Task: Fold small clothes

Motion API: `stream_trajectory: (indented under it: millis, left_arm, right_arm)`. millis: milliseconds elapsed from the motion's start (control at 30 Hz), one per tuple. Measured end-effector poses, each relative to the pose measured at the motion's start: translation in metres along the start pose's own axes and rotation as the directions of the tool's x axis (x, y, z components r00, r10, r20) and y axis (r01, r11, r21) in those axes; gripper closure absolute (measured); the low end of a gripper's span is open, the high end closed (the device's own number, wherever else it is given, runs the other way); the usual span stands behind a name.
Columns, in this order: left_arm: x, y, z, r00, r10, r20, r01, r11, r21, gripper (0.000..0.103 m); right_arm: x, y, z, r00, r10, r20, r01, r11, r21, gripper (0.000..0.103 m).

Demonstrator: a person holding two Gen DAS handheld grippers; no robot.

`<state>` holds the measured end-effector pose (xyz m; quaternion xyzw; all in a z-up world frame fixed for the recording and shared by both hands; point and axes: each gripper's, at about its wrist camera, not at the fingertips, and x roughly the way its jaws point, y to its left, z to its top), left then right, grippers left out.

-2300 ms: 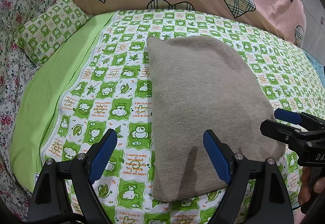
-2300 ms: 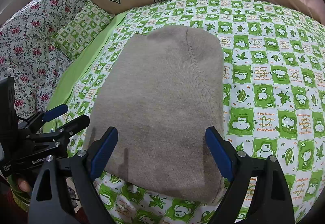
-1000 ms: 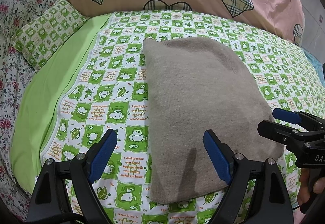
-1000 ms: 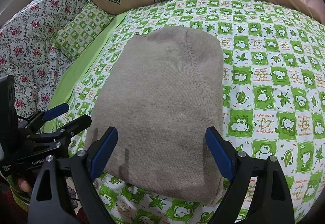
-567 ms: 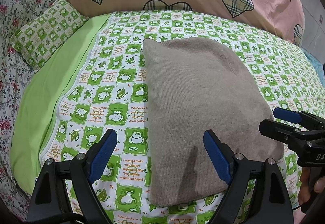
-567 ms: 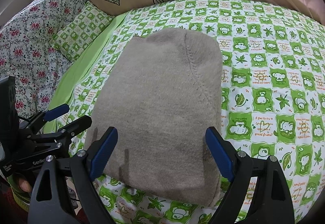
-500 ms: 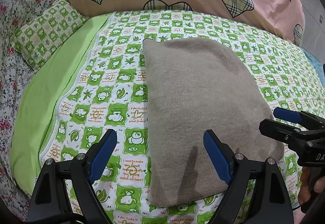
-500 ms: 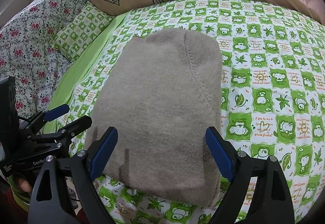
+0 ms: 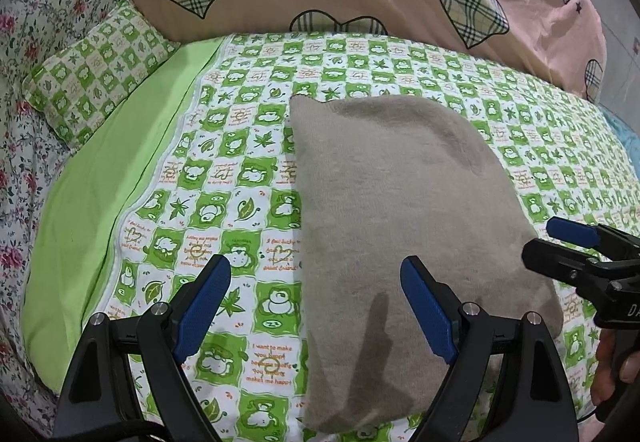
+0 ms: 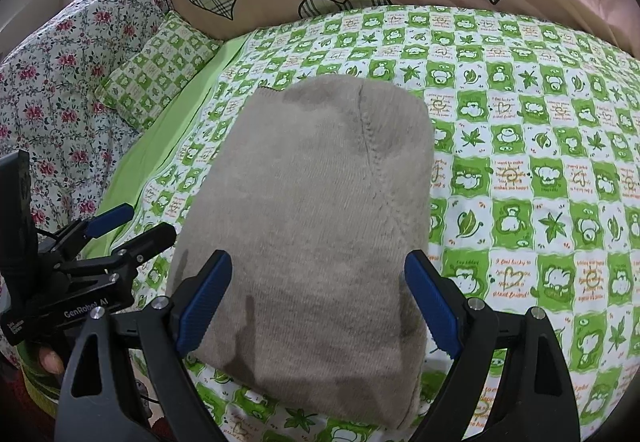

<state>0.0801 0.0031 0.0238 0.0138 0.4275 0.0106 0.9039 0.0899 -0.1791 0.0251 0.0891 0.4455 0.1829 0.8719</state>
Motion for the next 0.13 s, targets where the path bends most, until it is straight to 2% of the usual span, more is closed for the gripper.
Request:
stream_trajectory:
  millis: [133]
  left_arm:
    - [0.0011, 0.0049, -0.0002, 1.0, 0.007, -0.003, -0.007, 1.0, -0.004, 0.016]
  right_arm:
    - [0.001, -0.0024, -0.0008, 1.0, 0.002, 0.009, -0.002, 1.0, 0.01, 0.015]
